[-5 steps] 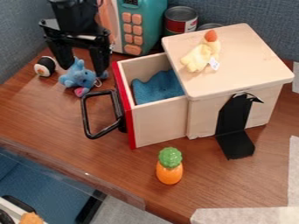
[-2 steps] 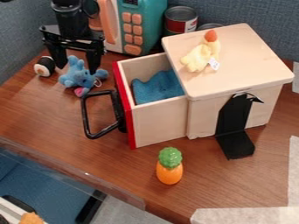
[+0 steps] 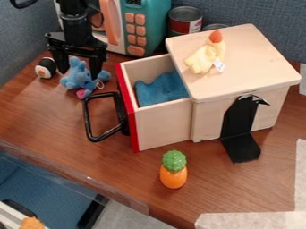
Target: The blue stuffed animal is entering the box
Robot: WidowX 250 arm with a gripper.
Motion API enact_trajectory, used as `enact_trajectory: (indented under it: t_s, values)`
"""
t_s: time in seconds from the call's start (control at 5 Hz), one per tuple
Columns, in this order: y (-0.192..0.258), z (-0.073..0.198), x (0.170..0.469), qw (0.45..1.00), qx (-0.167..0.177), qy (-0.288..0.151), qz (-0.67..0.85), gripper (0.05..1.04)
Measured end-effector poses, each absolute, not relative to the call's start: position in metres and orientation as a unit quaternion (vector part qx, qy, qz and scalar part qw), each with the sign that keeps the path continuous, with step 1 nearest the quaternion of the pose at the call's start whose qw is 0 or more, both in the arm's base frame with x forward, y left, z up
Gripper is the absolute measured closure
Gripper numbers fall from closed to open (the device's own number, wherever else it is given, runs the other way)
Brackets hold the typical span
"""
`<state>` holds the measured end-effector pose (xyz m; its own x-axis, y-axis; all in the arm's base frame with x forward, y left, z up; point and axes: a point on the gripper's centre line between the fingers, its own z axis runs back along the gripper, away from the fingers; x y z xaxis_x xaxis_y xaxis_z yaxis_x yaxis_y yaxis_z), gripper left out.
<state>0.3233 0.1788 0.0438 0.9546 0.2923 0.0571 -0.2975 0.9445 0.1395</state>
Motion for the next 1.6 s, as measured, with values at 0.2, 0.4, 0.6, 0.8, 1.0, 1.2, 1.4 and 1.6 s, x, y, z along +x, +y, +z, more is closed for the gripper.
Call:
enact_trajectory:
  t_s: [0.2, 0.4, 0.6, 0.8, 1.0, 1.2, 1.4, 1.6]
  values:
    - [0.183, 0.040, 0.320, 0.985, 0.071, -0.012, 0.158, 0.134]
    - [0.184, 0.039, 0.321, 0.985, 0.070, -0.016, 0.160, 0.400]
    - [0.182, 0.039, 0.322, 0.985, 0.067, -0.016, 0.157, 0.711]
    - [0.181, 0.043, 0.325, 0.986, 0.065, -0.019, 0.153, 0.924]
    - [0.178, 0.043, 0.324, 0.986, 0.060, -0.013, 0.153, 1.016]
    - [0.153, 0.077, 0.332, 0.989, 0.053, -0.047, 0.130, 1.026]
    - [0.091, 0.141, 0.333, 0.987, 0.056, -0.134, 0.069, 1.027]
    - [0.052, 0.166, 0.330, 0.985, 0.033, -0.166, 0.024, 1.028]
